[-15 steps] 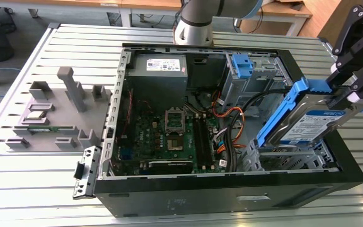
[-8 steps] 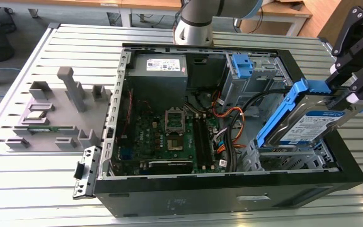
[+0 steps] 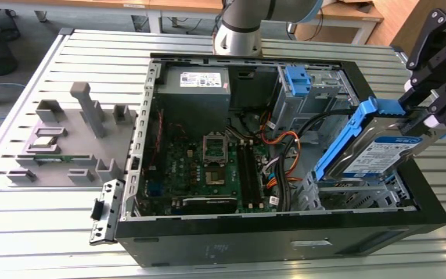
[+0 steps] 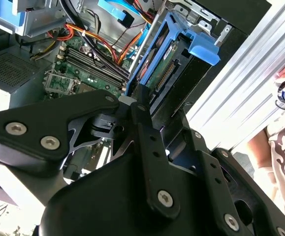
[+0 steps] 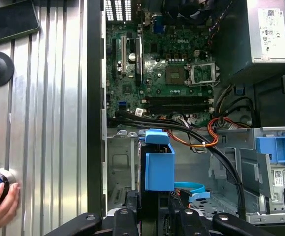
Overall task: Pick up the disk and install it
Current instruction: 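Insert the disk into the insertion slot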
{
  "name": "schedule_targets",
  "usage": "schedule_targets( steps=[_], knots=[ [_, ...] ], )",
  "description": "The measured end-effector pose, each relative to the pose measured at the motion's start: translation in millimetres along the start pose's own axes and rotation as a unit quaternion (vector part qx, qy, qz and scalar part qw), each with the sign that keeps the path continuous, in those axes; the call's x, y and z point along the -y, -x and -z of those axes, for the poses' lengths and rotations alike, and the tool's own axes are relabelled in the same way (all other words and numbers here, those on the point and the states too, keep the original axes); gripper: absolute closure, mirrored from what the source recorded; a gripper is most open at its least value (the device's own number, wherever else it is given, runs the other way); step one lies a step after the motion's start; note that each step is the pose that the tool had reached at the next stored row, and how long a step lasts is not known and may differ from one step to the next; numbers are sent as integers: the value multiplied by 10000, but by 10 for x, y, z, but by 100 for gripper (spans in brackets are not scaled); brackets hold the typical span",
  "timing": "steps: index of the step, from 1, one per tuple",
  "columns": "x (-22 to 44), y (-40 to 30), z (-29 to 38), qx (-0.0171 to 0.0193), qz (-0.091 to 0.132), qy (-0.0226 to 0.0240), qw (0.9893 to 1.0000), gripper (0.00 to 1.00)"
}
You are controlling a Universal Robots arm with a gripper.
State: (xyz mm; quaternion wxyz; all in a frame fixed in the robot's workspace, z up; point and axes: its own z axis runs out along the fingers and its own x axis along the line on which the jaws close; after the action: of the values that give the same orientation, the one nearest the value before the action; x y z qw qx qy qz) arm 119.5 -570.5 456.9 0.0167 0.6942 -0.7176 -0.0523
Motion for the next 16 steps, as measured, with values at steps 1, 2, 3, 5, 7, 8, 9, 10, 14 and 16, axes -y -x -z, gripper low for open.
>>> schedule_targets(
  steps=[1,2,3,5,7,8,9,10,14,16],
  knots=[
    [0,0,-1,-1,0,0,10000,65],
    [0,0,-4,0,0,0,10000,65],
    [1,-1,-10,0,0,0,10000,65],
    [2,-1,-21,1,0,0,10000,65],
    [3,-2,-31,0,0,0,10000,65],
    [4,-2,-39,0,0,0,10000,65],
    [5,-3,-49,0,0,0,10000,65],
    [6,-3,-61,0,0,0,10000,65],
    [12,-6,-116,0,0,0,10000,65],
    [15,-8,-150,-2,0,0,10000,65]
  ],
)
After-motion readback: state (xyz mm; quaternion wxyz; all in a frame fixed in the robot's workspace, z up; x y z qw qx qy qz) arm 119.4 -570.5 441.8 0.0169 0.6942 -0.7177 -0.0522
